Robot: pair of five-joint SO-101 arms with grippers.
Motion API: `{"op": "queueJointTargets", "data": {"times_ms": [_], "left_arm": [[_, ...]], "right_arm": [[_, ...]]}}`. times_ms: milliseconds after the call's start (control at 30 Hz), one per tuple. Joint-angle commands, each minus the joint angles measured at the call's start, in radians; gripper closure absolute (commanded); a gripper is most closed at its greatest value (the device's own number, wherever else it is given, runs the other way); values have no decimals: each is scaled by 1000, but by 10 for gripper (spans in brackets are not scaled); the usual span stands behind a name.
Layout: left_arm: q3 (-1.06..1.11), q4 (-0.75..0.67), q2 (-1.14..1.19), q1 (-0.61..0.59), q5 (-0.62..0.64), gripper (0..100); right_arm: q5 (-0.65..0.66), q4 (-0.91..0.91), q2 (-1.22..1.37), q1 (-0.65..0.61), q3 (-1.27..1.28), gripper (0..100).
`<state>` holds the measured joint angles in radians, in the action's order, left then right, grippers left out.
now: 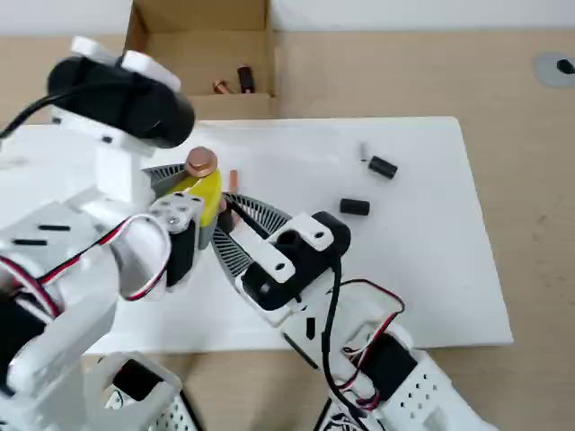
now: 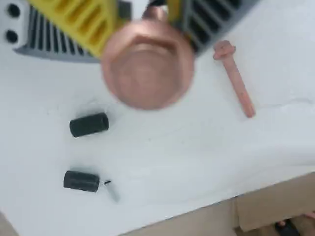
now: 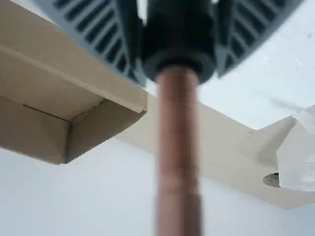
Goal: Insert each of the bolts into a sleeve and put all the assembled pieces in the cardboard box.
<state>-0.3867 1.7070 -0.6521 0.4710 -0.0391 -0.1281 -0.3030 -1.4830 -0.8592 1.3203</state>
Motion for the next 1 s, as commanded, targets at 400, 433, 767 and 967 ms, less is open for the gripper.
{"op": "queueJointTargets", "data": {"times_ms": [400,433,767,967], "left_arm": [[8,-41,-10,9,-18,991],[9,-41,-10,9,-20,991],[9,-46,-4,11,-23,990],[87,-118,-8,11,-23,990]], "right_arm": [[-5,23,-19,54,-4,989],[-5,23,-19,54,-4,989],[-8,23,-19,54,-4,989],[-9,23,-19,54,-4,989]]}}
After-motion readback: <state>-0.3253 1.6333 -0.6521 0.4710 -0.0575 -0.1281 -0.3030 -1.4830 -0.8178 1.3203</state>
